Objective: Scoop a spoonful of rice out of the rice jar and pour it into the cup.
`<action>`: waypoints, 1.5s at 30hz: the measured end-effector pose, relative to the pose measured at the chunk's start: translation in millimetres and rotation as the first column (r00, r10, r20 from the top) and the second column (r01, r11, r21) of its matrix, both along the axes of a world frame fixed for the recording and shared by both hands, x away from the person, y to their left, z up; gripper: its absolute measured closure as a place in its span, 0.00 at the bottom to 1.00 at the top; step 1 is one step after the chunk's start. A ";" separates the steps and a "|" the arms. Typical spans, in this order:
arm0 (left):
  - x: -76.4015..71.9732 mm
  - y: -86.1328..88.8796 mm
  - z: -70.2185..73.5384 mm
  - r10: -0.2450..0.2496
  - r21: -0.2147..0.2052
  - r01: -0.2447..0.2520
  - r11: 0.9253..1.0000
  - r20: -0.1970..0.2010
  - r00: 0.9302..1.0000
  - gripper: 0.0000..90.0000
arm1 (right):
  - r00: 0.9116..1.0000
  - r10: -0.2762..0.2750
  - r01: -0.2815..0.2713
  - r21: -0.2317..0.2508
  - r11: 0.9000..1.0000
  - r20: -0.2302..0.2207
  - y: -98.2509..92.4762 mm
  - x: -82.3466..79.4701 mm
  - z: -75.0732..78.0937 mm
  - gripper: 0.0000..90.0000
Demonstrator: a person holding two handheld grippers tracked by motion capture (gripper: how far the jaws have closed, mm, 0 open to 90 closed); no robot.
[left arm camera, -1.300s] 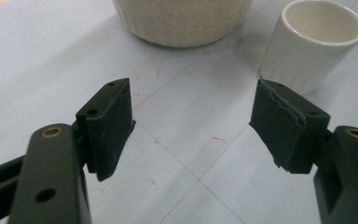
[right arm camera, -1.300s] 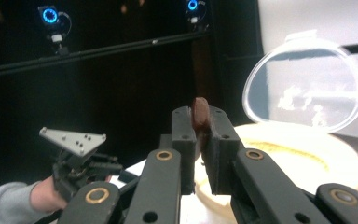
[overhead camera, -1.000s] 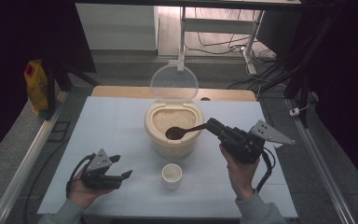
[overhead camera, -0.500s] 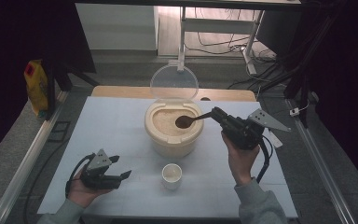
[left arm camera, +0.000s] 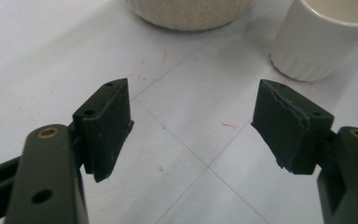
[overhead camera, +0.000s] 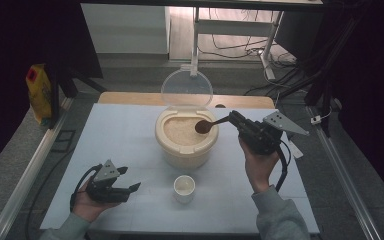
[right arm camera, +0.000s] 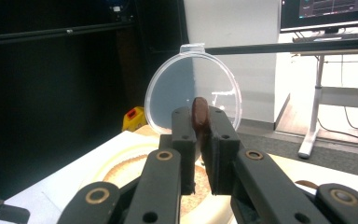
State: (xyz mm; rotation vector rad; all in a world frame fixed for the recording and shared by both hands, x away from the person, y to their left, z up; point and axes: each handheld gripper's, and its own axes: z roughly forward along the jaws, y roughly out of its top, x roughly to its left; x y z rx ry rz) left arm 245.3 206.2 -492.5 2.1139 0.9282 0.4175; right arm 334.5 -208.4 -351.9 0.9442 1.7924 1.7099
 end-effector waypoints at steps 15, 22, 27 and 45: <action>-0.1 1.2 0.4 0.000 -0.001 0.000 1.000 0.006 1.000 0.31 | 0.995 -0.039 0.033 -0.064 0.997 -0.096 9.9 11.0 4.9 0.93; 0.3 0.9 0.0 0.000 0.002 0.000 1.000 0.006 1.000 0.31 | 0.985 -0.017 0.012 -0.026 1.000 -0.172 13.6 19.4 -1.8 0.93; 0.3 1.4 0.2 0.001 0.001 -0.001 1.000 0.007 1.000 0.31 | 0.978 -0.001 0.002 0.003 1.000 -0.209 16.6 23.2 -7.8 0.93; 0.9 1.5 0.1 0.000 0.006 0.000 1.000 0.008 1.000 0.31 | 0.939 0.021 0.039 0.167 0.985 -0.344 9.0 33.0 -27.5 0.93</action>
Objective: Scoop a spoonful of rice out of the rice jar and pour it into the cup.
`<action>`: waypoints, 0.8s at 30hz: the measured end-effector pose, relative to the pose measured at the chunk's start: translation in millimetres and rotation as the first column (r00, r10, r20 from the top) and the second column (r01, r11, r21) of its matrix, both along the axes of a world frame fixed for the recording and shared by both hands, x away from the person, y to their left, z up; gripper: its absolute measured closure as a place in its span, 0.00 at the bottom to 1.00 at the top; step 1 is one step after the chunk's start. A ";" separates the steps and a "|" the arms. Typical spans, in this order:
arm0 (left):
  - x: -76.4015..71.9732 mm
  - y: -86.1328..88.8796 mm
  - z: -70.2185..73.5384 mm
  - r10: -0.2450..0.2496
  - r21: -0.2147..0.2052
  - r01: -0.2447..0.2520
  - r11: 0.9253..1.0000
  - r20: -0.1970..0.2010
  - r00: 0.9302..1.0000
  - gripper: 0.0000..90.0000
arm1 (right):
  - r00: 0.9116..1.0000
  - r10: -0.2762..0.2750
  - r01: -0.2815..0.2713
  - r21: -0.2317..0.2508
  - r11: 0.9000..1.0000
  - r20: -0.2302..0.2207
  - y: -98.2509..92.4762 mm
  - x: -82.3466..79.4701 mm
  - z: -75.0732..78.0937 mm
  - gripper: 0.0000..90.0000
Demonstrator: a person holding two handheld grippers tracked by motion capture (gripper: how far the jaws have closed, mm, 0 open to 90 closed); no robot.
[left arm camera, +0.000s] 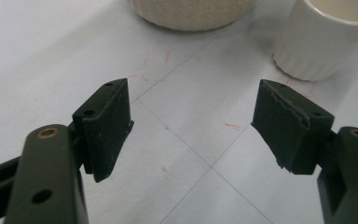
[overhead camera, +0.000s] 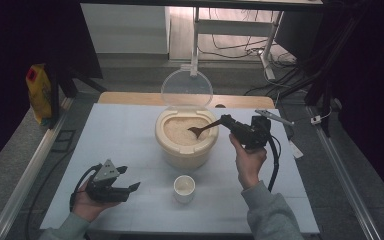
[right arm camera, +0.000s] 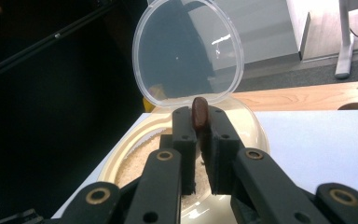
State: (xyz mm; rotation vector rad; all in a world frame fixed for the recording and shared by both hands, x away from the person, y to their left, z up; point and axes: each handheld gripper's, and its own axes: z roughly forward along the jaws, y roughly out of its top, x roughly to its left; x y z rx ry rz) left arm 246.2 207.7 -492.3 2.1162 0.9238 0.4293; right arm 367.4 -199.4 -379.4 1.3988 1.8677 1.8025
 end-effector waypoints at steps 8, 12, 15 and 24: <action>-0.1 0.0 0.0 -0.001 0.001 0.001 1.000 0.001 1.000 0.31 | 0.999 -0.007 0.010 0.065 0.998 -0.050 -6.6 2.9 -6.9 0.93; 0.0 -0.3 -0.1 -0.002 0.004 0.002 1.000 0.001 1.000 0.31 | 0.998 -0.008 0.015 0.092 0.996 -0.068 -9.3 3.3 -8.1 0.93; 0.1 -0.1 -0.1 0.000 0.003 0.000 1.000 0.001 1.000 0.31 | 0.996 -0.010 0.021 0.124 0.992 -0.092 -11.9 4.0 -8.6 0.93; -0.1 -0.2 0.1 0.000 0.004 0.000 1.000 0.003 1.000 0.31 | 0.986 -0.012 0.045 0.200 0.979 -0.166 -18.4 7.7 -15.8 0.93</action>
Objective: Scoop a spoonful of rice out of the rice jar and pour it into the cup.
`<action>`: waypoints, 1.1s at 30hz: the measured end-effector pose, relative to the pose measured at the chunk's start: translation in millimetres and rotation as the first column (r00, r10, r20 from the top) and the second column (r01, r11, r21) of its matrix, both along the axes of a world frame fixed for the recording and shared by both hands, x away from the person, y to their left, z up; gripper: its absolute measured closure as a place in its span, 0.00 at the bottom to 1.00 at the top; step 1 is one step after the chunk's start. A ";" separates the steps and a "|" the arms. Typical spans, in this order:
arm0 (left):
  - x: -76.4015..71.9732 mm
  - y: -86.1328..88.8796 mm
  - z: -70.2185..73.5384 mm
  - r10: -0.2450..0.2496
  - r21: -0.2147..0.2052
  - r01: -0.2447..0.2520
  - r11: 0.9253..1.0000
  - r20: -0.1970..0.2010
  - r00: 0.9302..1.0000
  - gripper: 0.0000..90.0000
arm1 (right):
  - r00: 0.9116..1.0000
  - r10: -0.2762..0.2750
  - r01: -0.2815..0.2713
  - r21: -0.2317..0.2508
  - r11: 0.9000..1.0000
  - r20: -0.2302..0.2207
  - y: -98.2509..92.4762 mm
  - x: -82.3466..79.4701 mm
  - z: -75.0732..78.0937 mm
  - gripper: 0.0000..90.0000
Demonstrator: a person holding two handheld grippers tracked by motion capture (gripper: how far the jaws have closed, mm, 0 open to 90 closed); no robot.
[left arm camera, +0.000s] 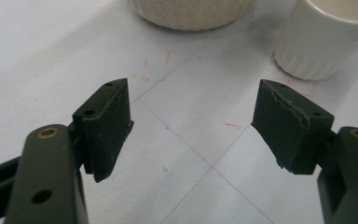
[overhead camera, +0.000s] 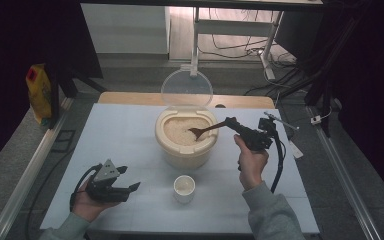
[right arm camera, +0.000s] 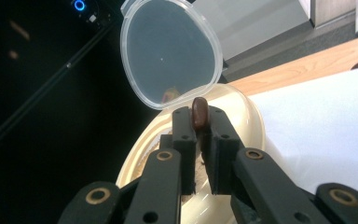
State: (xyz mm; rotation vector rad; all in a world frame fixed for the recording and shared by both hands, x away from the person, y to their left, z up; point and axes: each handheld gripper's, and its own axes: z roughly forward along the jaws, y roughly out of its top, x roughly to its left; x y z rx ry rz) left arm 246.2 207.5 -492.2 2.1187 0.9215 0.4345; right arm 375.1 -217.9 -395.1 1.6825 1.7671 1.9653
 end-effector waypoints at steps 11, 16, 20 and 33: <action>-0.2 -0.1 0.2 -0.002 0.001 0.002 1.000 0.001 1.000 0.31 | 0.999 -0.005 0.009 0.084 0.996 -0.053 -7.3 3.6 -4.3 0.93; -0.2 -0.1 0.4 -0.002 0.001 0.002 1.000 0.002 1.000 0.31 | 0.996 0.004 0.007 0.122 0.992 -0.086 -9.9 6.0 -8.1 0.93; -0.1 0.1 0.3 -0.001 0.001 0.001 1.000 0.002 1.000 0.31 | 0.994 -0.002 0.017 0.145 0.989 -0.106 -11.7 7.8 -12.9 0.93; 0.2 -0.5 0.1 -0.003 0.005 0.003 1.000 0.001 1.000 0.31 | 0.994 -0.005 0.027 0.204 0.979 -0.106 -21.9 7.2 -11.1 0.93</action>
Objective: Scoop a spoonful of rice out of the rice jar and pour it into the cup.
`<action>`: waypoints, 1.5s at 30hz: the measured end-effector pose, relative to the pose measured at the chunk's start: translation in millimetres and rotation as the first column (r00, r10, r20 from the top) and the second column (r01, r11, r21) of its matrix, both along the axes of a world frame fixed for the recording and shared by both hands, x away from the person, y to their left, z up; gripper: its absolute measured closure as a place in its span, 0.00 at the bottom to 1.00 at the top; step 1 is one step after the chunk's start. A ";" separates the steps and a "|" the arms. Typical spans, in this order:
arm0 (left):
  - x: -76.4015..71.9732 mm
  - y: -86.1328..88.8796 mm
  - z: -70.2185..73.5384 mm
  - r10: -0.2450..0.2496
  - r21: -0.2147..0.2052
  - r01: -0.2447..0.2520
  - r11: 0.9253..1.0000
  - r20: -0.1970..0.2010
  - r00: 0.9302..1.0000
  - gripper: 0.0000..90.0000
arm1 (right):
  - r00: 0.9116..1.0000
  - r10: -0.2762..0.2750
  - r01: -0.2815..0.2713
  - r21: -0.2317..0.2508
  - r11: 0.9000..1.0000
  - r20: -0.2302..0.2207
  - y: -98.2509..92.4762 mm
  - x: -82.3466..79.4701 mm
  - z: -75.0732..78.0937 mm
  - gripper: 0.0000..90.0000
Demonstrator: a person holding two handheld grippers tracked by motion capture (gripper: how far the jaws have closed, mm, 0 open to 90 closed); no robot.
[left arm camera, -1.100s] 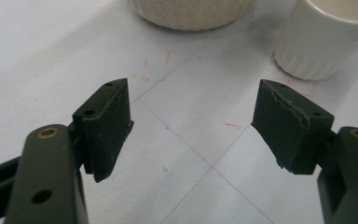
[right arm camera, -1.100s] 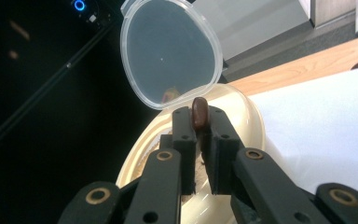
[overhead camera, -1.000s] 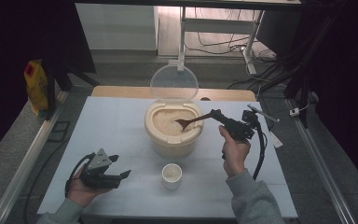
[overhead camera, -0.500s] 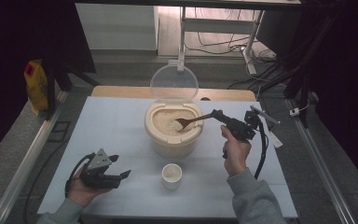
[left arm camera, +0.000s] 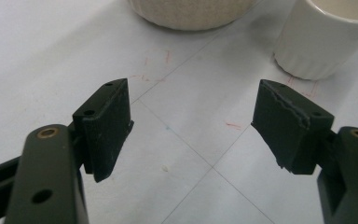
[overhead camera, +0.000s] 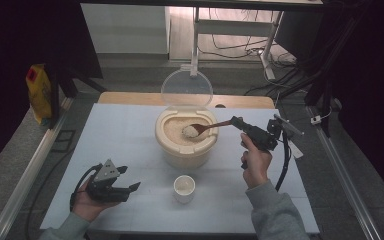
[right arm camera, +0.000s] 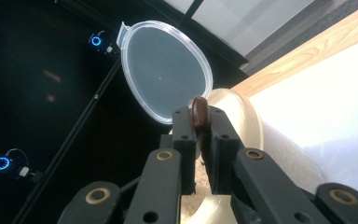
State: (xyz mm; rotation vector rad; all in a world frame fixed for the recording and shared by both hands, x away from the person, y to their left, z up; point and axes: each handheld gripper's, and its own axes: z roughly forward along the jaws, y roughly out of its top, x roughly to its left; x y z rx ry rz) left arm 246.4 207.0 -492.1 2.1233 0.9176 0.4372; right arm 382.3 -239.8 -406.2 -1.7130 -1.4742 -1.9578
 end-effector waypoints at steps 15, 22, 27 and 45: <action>0.3 -1.0 -0.2 -0.003 0.003 0.003 1.000 -0.001 1.000 0.31 | 0.999 -0.003 0.003 -0.005 1.000 0.033 -4.5 -5.2 8.9 0.93; 0.4 -1.7 -0.2 -0.002 0.007 0.002 1.000 -0.001 1.000 0.31 | 1.000 -0.001 0.001 0.014 1.000 0.025 -6.2 -5.1 10.1 0.93; 0.3 -1.4 0.1 -0.002 0.005 0.002 1.000 0.000 1.000 0.31 | 1.000 -0.003 0.003 0.012 1.000 0.018 -8.4 -6.1 10.0 0.93; 1.2 -3.4 1.0 -0.006 0.010 0.006 1.000 0.002 1.000 0.31 | 0.999 0.035 -0.035 0.032 0.999 0.001 -21.4 -32.5 12.3 0.93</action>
